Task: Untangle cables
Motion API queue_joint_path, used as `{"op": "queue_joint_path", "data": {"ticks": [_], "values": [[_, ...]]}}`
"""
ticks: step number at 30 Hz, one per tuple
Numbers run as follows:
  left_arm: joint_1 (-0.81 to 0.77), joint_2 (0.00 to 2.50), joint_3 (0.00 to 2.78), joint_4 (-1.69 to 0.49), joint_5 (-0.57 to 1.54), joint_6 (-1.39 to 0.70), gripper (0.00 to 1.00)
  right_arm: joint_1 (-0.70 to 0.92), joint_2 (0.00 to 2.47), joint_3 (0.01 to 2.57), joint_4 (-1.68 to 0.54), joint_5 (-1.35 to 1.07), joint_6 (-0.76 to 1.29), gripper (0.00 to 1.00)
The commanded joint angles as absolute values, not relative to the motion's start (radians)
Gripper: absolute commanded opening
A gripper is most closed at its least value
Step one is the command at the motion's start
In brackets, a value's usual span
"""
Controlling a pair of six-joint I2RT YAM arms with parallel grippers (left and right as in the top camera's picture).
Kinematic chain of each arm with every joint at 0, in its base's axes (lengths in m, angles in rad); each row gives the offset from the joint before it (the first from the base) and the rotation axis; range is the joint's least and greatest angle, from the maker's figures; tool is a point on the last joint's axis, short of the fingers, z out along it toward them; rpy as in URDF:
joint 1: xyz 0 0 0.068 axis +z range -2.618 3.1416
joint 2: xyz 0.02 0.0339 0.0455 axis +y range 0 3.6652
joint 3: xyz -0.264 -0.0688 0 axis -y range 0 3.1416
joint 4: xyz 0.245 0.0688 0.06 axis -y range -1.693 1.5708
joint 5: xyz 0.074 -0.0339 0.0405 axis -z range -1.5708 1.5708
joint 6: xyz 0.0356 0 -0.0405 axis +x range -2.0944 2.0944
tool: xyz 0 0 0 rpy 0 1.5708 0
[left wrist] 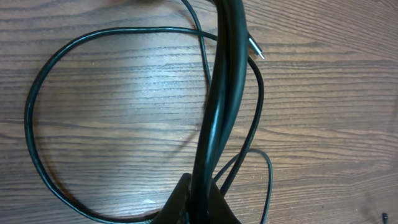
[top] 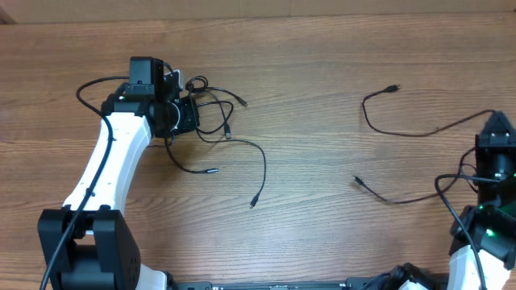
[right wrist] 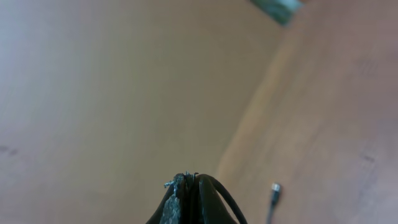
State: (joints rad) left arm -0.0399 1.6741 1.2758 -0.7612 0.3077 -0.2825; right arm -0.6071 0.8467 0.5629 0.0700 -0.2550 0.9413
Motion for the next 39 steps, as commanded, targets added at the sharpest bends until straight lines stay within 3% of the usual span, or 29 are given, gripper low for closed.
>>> {"op": "queue_joint_path", "data": {"ticks": [1,9,17,25,36,39], "values": [[-0.049,1.679,1.280,-0.752,0.326,-0.281,0.04,-0.650,0.879,0.584,0.040,-0.215,0.888,0.04],[-0.049,1.679,1.280,-0.751,0.311,-0.281,0.04,-0.683,0.954,0.584,0.037,-0.385,0.854,0.04],[-0.049,1.679,1.280,-0.750,0.311,-0.281,0.04,-0.683,0.970,0.584,0.179,-1.018,0.726,0.04],[-0.049,1.679,1.280,-0.726,0.311,-0.281,0.04,-0.680,0.969,0.583,0.165,-1.570,0.525,0.04],[-0.049,1.679,1.280,-0.720,0.311,-0.281,0.05,-0.604,0.968,0.581,0.151,-1.558,0.502,0.04],[-0.049,1.679,1.280,-0.719,0.311,-0.281,0.04,-0.570,0.968,0.581,0.171,-1.384,0.641,0.04]]}}
